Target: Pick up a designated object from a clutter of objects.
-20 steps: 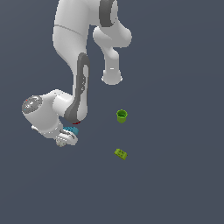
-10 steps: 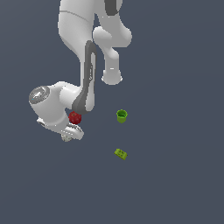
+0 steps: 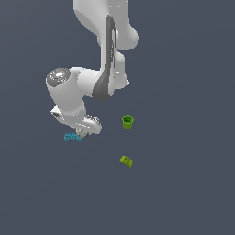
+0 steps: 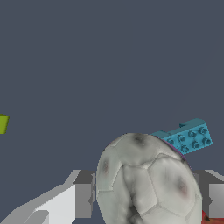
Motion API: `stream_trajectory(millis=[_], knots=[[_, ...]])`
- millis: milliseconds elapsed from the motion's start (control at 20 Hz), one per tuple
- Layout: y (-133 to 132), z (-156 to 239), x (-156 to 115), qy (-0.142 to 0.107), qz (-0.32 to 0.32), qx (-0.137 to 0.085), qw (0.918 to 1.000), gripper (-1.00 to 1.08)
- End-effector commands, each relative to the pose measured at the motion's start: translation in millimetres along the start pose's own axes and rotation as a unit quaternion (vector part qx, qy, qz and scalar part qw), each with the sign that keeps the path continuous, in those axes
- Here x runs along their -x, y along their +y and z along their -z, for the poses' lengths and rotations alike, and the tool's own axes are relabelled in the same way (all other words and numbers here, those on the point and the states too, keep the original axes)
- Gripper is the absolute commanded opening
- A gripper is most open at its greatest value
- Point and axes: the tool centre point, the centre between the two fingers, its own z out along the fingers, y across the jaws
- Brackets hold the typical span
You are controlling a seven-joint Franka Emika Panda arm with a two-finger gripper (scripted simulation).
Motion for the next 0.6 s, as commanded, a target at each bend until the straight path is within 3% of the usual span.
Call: stream_trajectory(millis=[0, 550], knots=[[-15, 17, 14, 0.001, 0.000, 0.000, 1.0000, -1.00], [-81, 92, 75, 0.001, 0.000, 0.002, 1.0000, -1.00]])
